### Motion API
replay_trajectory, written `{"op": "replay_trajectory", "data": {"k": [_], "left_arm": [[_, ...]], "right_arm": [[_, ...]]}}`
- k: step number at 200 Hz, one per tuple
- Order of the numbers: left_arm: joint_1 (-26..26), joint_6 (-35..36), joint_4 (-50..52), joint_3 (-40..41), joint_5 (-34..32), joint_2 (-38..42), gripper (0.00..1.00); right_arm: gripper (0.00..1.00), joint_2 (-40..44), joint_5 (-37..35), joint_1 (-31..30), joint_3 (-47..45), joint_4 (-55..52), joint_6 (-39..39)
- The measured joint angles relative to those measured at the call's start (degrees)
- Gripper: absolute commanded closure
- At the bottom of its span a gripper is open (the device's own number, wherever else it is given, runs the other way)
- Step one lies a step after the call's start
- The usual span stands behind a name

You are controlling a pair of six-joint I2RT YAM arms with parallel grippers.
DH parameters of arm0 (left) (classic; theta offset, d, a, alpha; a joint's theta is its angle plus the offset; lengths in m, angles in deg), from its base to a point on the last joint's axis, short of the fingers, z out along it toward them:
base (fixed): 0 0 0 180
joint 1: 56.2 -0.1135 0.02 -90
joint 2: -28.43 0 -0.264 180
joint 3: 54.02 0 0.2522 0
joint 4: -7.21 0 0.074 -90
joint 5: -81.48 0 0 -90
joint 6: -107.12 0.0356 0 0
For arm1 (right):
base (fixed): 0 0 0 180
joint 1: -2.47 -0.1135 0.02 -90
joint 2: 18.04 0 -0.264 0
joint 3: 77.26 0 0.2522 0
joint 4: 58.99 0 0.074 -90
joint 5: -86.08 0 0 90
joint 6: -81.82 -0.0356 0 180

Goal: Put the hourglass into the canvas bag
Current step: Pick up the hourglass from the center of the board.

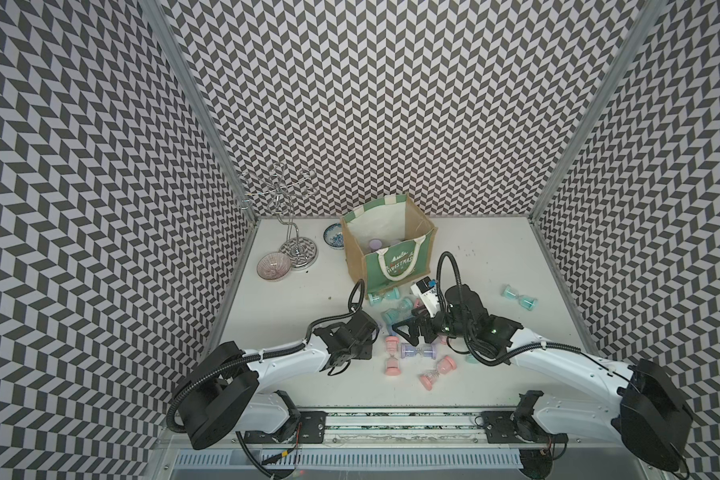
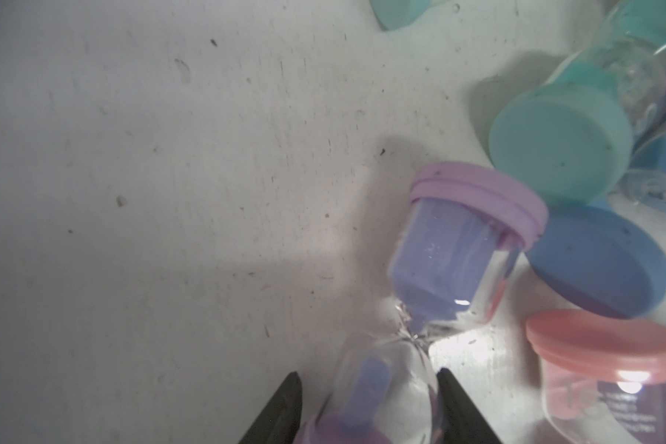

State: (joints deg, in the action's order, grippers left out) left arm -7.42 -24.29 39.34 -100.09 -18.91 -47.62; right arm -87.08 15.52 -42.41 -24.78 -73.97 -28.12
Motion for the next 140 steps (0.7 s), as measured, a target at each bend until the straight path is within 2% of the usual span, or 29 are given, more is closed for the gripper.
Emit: {"op": "replay_trajectory", "data": {"k": [70, 140], "left_arm": [[0.28, -1.09, 1.42, -0.11, -0.31, 3.69, 0.55], [0.37, -2.01, 5.16, -1.16, -0.9, 10.32, 0.58]], "right_arm": [[0.01, 0.52, -2.73, 0.0, 0.0, -0.22, -0.66], [0.01, 5.46, -5.73, 0.02, 0.0, -0.13, -1.36]]}}
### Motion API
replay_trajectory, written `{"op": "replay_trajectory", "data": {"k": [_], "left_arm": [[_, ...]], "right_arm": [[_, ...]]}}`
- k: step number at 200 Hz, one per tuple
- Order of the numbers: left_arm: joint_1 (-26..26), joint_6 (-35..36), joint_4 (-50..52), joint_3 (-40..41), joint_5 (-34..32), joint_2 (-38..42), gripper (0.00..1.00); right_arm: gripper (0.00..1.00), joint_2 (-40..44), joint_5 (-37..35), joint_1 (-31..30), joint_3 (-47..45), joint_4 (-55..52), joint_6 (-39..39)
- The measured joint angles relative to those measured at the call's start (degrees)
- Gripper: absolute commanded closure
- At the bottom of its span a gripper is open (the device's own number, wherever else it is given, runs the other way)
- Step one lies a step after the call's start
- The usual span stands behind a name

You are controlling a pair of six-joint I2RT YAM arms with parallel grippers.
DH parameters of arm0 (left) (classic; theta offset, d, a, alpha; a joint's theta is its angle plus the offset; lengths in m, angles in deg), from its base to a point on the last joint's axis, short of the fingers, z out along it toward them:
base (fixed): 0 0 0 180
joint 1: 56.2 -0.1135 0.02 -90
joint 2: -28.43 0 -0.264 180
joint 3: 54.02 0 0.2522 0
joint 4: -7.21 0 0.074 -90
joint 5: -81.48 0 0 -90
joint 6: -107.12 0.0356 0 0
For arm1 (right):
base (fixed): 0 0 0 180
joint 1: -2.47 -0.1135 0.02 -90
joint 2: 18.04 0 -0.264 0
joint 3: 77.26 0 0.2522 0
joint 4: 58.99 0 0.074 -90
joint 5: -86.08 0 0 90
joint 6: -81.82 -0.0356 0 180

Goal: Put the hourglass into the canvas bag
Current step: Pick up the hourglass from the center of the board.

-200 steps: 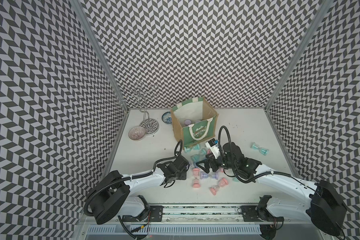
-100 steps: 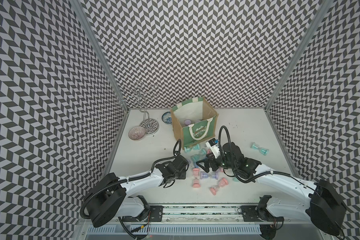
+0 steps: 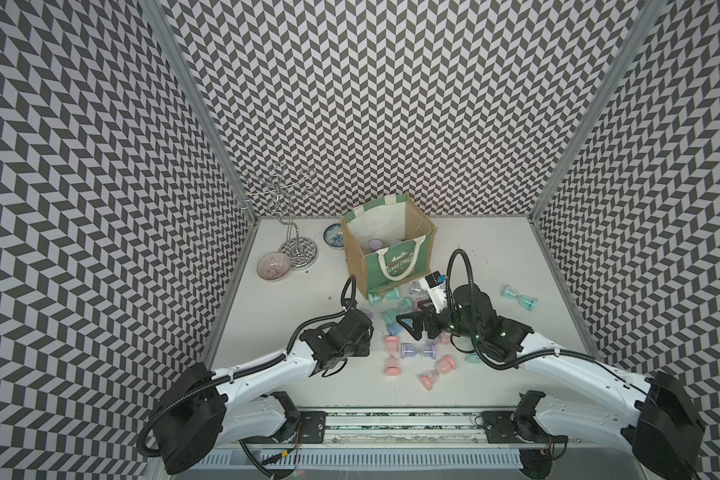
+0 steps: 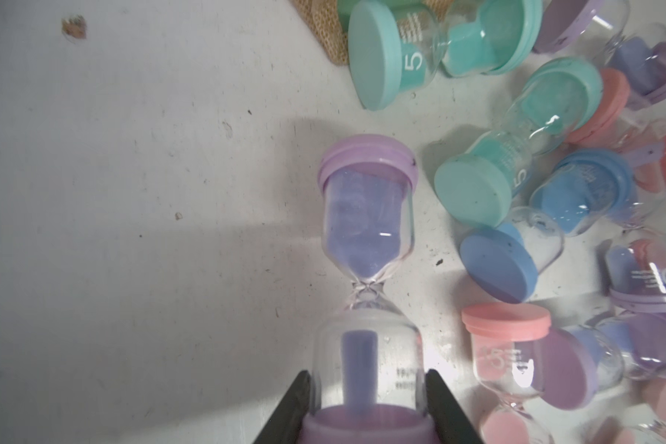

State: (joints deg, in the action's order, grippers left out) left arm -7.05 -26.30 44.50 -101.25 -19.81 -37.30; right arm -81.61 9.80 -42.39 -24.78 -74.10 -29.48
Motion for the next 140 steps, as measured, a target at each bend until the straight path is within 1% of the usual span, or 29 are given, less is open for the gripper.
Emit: {"op": "replay_trajectory", "data": {"k": [68, 126, 140], "left_arm": [[0.0, 0.11, 5.66, -5.46, -2.23, 7.19, 0.63], [0.0, 2.29, 12.0, -14.16, -6.16, 11.37, 0.64], [0.0, 3.39, 12.92, -16.31, -7.08, 11.47, 0.67]], "right_arm": [[0.01, 5.31, -1.95, 0.04, 0.02, 0.11, -1.92], [0.01, 6.27, -2.58, 0.37, 1.77, -0.07, -3.39], [0.01, 6.29, -2.82, 0.42, 2.8, -0.07, -3.58]]}}
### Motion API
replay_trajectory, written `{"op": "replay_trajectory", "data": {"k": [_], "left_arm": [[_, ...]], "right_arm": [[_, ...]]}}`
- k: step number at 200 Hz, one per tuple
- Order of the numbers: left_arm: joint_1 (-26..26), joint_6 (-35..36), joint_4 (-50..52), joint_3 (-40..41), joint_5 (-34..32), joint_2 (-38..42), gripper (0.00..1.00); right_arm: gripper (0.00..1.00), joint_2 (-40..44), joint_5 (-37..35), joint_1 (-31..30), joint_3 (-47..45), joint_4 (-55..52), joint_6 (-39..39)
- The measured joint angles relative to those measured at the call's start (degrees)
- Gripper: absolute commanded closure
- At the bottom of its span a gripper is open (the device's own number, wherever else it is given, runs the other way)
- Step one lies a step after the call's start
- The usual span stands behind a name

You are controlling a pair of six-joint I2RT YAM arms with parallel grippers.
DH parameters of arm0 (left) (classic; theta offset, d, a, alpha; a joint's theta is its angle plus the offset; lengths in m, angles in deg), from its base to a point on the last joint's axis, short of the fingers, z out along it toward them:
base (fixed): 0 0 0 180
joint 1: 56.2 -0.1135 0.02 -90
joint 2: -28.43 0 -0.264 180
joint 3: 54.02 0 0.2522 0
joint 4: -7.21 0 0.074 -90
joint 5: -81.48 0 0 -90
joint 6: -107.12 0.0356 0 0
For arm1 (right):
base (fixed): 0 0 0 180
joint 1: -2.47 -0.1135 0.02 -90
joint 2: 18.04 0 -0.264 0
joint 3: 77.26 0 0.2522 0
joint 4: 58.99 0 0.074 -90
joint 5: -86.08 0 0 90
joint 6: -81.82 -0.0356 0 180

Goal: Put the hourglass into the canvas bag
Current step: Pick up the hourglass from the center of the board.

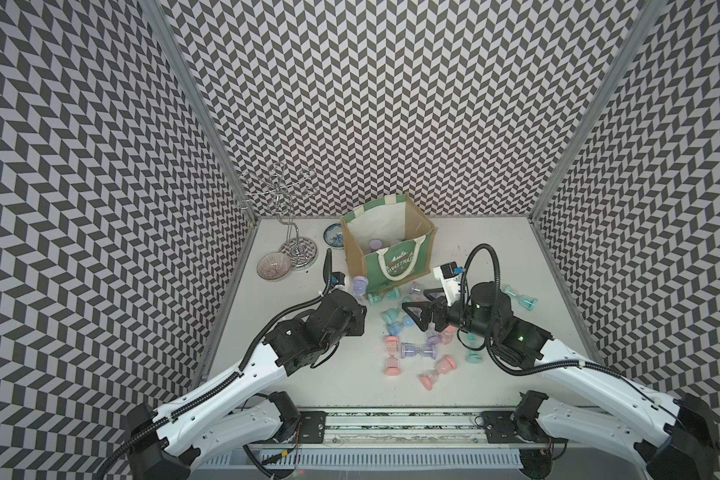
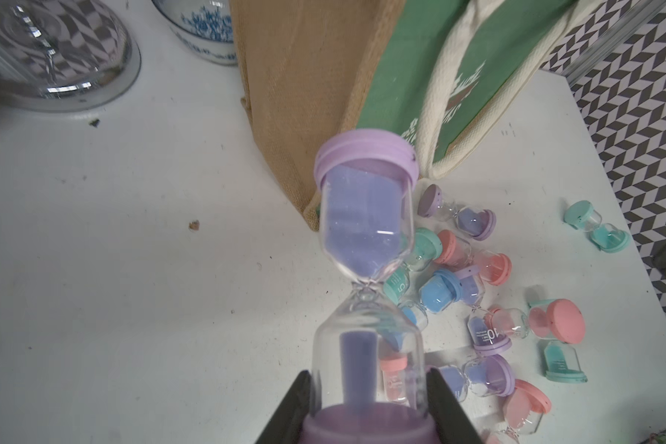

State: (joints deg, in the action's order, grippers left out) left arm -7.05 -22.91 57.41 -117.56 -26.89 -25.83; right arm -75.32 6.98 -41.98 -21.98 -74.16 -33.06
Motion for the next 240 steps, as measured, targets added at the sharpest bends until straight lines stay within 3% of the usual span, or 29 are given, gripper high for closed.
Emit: {"op": "replay_trajectory", "data": {"k": [88, 162, 240], "left_arm": [[-0.22, 10.51, 0.09, -18.8, -1.99, -7.08, 0.7], [-9.25, 21.35, -2.99, -34.51, 2.69, -26.14, 0.71], [-14.91, 26.82, -4.04, -47.5, 8.92, -43.41, 0.71]], "right_arm": [[0.01, 0.39, -1.49, 4.28, 5.64, -1.16, -2.43], [0.01, 0.37, 0.52, 12.83, 6.67, -1.46, -3.85], [0.01, -1.36, 1.7, 14.01, 6.54, 1.09, -3.39]]}}
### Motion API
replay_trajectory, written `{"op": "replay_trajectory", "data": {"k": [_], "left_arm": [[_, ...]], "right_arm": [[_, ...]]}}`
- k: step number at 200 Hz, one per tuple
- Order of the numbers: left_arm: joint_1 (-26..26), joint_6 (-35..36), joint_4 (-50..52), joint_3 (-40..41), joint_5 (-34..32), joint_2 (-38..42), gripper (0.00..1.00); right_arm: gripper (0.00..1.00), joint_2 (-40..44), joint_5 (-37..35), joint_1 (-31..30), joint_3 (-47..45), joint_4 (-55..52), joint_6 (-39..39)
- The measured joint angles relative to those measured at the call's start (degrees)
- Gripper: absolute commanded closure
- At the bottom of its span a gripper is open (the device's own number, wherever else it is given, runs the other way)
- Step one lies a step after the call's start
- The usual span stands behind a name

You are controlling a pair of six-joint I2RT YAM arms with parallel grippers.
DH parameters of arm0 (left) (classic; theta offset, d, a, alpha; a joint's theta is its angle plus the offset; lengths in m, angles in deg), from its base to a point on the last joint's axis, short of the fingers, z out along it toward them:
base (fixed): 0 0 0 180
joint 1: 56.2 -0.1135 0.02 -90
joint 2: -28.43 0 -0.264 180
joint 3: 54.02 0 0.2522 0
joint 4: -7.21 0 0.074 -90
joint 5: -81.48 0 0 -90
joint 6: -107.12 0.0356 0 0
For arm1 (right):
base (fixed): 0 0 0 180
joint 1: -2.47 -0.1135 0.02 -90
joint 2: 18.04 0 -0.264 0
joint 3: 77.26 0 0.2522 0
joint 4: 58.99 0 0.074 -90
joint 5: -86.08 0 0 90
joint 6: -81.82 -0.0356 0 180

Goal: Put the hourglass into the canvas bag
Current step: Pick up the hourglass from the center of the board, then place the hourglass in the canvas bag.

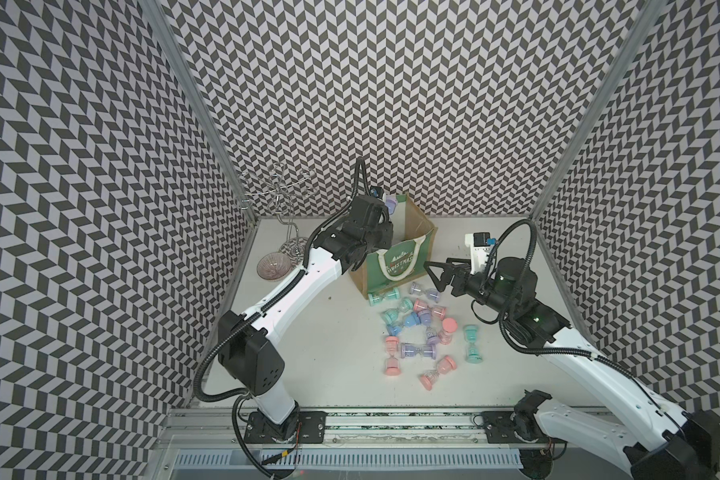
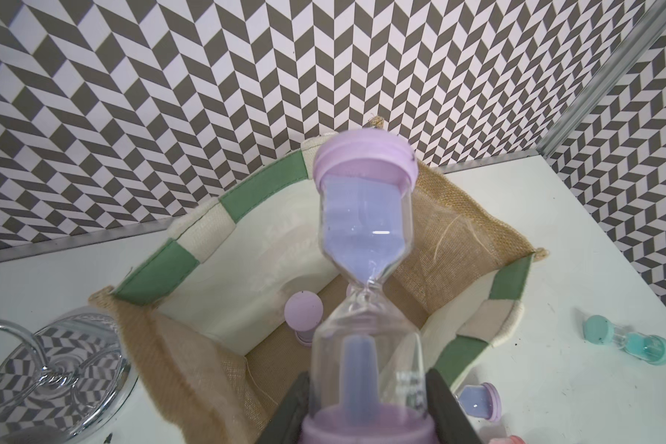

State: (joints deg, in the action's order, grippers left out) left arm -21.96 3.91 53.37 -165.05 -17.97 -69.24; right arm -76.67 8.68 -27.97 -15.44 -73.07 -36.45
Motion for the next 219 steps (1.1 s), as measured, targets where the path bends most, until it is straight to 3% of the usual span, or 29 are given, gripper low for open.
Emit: {"op": "replay_trajectory", "data": {"k": [111, 171, 219], "left_arm": [[-3.96, 6.95, 4.57, -15.28, 0.74, -22.43, 0.71], [-5.51, 9.11, 5.79, -17.09, -0.33, -27.52, 0.69], [-5.51, 9.99, 5.86, -17.18, -0.26, -29.88, 0.61]], "right_arm": [[0.01, -3.06, 1.42, 0.74, -0.79, 2.03, 0.9], [0.01, -3.48, 1.9, 1.77, -0.98, 2.12, 1.01], [0.01, -3.93, 2.23, 2.43, -1.2, 2.08, 1.03]]}}
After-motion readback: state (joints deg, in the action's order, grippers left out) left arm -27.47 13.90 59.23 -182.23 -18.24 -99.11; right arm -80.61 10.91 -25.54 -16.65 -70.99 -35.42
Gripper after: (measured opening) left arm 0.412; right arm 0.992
